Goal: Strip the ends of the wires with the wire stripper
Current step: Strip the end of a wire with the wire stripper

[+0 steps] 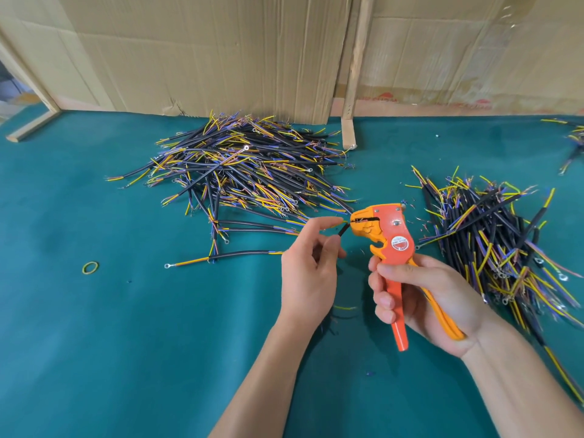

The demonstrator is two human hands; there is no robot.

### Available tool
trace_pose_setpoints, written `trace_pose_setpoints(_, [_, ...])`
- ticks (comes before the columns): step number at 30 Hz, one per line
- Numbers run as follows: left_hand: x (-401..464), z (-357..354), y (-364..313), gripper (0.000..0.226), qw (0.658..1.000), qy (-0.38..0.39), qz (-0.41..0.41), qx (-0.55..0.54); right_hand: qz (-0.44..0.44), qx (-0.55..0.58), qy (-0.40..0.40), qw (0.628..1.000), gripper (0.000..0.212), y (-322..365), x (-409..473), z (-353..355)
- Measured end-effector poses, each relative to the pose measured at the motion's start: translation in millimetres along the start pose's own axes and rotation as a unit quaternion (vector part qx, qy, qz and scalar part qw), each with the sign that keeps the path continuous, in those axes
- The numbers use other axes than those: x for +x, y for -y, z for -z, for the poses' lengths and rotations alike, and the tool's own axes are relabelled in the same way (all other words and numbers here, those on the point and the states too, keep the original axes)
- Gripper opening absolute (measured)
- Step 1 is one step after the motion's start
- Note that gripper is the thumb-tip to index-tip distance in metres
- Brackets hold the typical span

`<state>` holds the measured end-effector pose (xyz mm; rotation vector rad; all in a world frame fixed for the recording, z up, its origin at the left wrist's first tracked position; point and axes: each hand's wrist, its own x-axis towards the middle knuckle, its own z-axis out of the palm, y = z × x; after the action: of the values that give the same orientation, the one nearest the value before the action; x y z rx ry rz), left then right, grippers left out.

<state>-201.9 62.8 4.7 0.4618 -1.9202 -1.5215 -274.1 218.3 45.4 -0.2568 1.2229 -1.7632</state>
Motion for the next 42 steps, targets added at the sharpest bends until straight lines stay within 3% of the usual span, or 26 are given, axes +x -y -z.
trace_pose_setpoints(3, [-0.5,-0.2,1.3,0.023,1.000,-0.022,-0.007,0.021,-0.008,-0.004,0.001,1.000,0.027,-0.4,0.1,-0.6])
trace_pose_setpoints(11, [-1.9,-0.1,0.1,0.025,0.999,-0.041,-0.013,0.027,-0.011,-0.003,0.013,1.000,0.021,-2.4,-0.2,-2.4])
trace_pose_setpoints(19, [-1.6,1.1,0.9,0.031,0.999,-0.044,-0.006,0.022,-0.018,-0.010,0.060,0.998,0.050,-1.7,-0.2,-1.6])
trace_pose_setpoints(38, [-2.4,0.6,-0.9,0.031,0.998,-0.035,-0.001,0.052,-0.014,-0.013,0.061,0.998,0.054,0.1,-0.4,0.9])
trace_pose_setpoints(42, [-3.1,0.9,-0.9,0.031,0.998,-0.029,-0.003,0.059,-0.009,-0.017,0.052,0.998,0.046,-0.9,1.0,0.6])
